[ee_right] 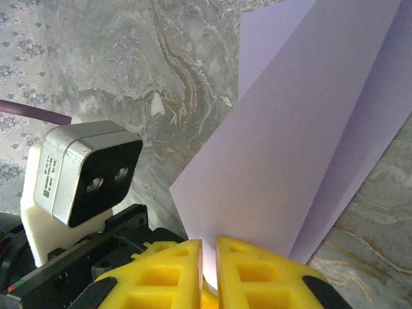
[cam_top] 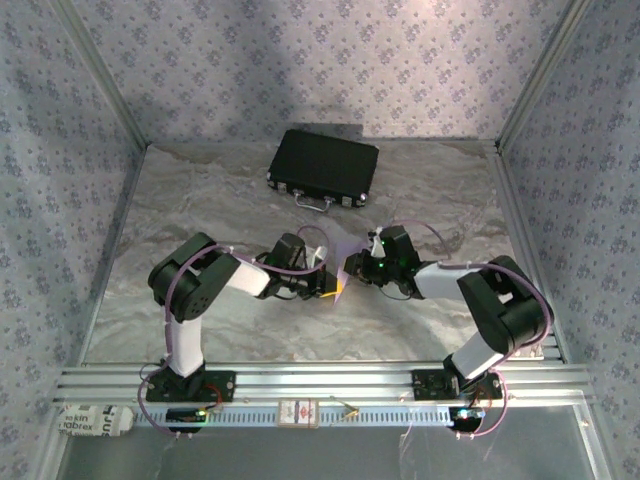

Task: Fold a paper plane with a square sheet of paper (pick it up from the middle)
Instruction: Fold the wing for the fifth time at the center of the table.

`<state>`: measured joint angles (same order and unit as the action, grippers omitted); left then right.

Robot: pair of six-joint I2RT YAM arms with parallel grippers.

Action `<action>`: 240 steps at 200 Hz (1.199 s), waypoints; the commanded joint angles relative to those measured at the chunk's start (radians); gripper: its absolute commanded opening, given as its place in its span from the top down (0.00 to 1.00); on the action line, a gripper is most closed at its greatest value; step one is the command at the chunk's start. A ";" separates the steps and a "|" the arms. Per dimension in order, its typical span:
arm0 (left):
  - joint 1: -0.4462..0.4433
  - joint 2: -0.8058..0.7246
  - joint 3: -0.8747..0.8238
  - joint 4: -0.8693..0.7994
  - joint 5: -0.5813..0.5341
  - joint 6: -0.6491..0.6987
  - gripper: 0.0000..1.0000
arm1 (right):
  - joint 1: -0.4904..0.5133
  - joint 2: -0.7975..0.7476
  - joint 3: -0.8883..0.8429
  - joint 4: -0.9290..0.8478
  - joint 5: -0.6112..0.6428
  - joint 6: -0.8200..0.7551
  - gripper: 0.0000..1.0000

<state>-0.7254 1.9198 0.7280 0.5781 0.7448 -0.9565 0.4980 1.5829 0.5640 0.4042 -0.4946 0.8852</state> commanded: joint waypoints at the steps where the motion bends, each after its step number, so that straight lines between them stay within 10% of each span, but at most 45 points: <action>1: -0.017 0.044 -0.024 0.010 0.023 -0.022 1.00 | -0.003 0.027 0.035 0.026 -0.015 0.001 0.86; 240: 0.018 0.079 -0.044 -0.020 0.008 -0.095 1.00 | -0.042 0.155 0.092 0.007 -0.040 -0.013 0.85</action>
<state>-0.7067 1.9461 0.7021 0.6708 0.7757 -1.0492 0.4622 1.7180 0.6331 0.4351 -0.5327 0.8848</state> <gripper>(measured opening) 0.045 0.146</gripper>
